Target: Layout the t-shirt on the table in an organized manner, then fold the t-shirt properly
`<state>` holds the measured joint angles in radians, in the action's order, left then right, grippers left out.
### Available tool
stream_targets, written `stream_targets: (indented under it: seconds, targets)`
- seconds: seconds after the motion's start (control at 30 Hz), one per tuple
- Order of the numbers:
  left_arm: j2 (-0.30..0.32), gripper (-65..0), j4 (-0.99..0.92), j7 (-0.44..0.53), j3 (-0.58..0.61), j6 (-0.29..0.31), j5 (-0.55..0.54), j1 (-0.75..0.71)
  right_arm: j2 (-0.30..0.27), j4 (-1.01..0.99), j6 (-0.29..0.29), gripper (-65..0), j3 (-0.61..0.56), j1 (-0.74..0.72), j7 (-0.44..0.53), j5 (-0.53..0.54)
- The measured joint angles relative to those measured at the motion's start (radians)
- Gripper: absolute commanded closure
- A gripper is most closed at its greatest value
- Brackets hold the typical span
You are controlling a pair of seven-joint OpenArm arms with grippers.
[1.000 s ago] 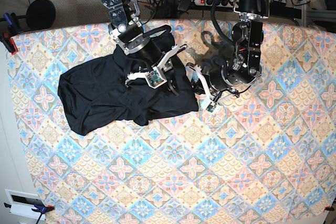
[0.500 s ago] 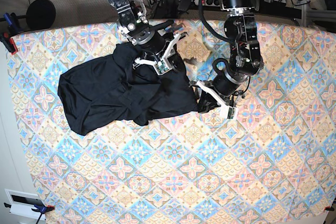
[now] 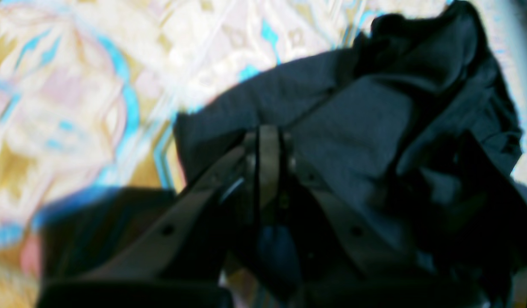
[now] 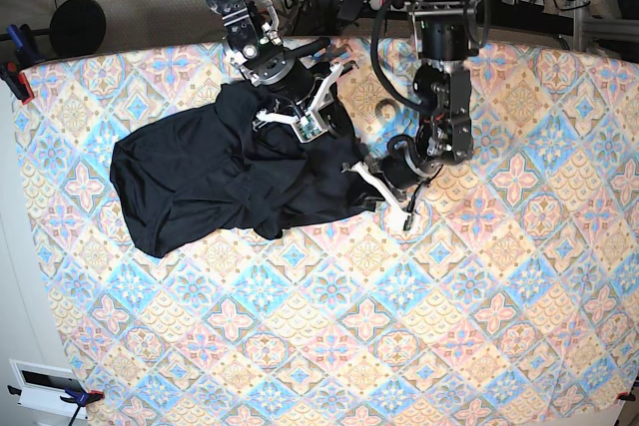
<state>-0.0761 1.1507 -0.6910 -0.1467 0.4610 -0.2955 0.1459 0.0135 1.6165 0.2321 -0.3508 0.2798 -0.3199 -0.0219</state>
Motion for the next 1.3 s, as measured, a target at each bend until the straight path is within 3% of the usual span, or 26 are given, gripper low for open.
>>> stream_targets:
  seconds: [0.4, 0.8, 0.9, 1.03, 1.13, 1.3]
  targets:
    - [0.048, 0.0, 0.003, 0.029, 0.003, 0.0, -0.007, -0.016, 0.0, 0.014, 0.0, 0.0, 0.069, -0.006, -0.005, 0.0]
    - [0.065, 0.0, 0.005, 0.022, 0.004, 0.008, -0.018, -0.018, 0.005, 0.021, 0.0, 0.0, 0.257, -0.177, 0.001, 0.003]
    - [0.065, 0.0, 0.005, 0.023, 0.004, 0.007, -0.018, -0.018, 0.008, 0.021, 0.011, 0.0, 0.328, -0.169, -0.078, 0.004]
    - [0.066, 0.0, 0.005, 0.023, 0.004, 0.007, -0.019, -0.018, 0.008, 0.025, -0.002, 0.0, 0.451, -0.163, -0.088, 0.0]
    - [0.066, 0.0, 0.005, 0.023, 0.004, 0.006, -0.018, -0.018, 0.003, 0.117, -0.008, 0.0, 0.484, -0.151, -0.102, -0.006]
    - [0.065, 0.0, 0.005, 0.023, 0.004, 0.008, -0.018, -0.018, 0.017, 0.288, -0.013, 0.0, 0.435, -0.085, -0.086, 0.024]
